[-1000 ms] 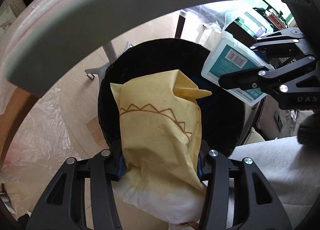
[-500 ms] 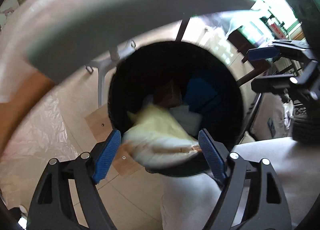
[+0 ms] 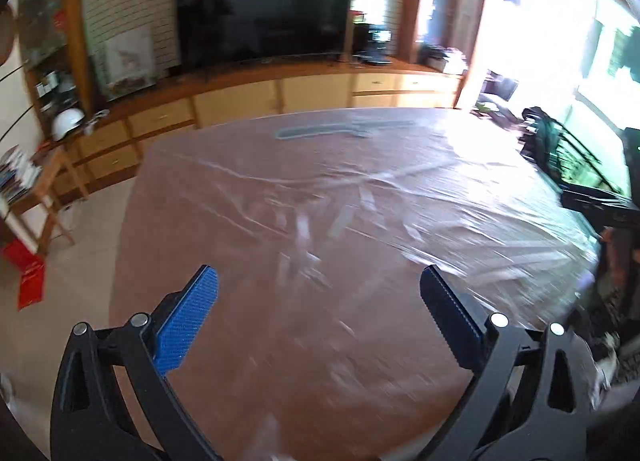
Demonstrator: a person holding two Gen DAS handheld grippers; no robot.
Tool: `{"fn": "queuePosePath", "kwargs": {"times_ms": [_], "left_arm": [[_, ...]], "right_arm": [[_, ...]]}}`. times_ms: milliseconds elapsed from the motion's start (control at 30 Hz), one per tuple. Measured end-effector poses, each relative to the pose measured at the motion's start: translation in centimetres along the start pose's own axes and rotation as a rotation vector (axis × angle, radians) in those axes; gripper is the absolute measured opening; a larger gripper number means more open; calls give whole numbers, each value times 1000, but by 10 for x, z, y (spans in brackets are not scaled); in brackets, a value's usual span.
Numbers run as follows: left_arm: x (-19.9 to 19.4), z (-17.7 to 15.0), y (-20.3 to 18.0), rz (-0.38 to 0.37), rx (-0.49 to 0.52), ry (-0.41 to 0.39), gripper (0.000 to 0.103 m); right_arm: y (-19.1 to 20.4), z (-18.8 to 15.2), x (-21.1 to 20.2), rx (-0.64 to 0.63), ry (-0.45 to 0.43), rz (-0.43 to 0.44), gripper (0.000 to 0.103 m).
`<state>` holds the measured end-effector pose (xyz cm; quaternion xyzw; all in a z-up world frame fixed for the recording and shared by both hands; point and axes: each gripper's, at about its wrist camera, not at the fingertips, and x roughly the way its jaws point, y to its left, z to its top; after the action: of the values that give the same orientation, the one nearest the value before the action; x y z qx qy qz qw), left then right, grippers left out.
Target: Collect trash
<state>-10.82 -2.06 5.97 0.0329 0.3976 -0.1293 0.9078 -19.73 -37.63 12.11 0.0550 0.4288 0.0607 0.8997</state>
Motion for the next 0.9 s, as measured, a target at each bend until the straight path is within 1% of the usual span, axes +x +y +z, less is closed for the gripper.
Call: {"fn": "queuePosePath", "kwargs": {"times_ms": [100,133,200,300,333,367,533,600,667,767,900], "left_arm": [[38,15,22,65,-63,29,101],[54,21,31,80,-99,44,101],[73,29,46,98,-154,63,101],[90,35,60,129,-199,78,101],[93,35,58,145,-205,85,101],[92,34,58,159,-212,89,101],[97,35,59,222,-250,91,101],[100,38,61,228,-253,92,101],[104,41,61,256,-242,89,101],[110,43,64,254,-240,120,101],[112,44,68,257,-249,125,101]], "right_arm": [[-26,22,45,8,38,-64,99],[-36,28,61,19,54,-81,99],[-45,37,77,37,71,-102,99],[-60,41,105,35,101,-143,99],[-65,43,113,39,107,-153,99],[-66,45,116,25,87,-172,99],[-74,57,131,16,79,-193,99],[-78,60,137,25,72,-200,99],[-82,61,138,32,69,-199,99],[-86,63,140,25,72,-197,99],[-87,64,140,25,73,-199,99]]}}
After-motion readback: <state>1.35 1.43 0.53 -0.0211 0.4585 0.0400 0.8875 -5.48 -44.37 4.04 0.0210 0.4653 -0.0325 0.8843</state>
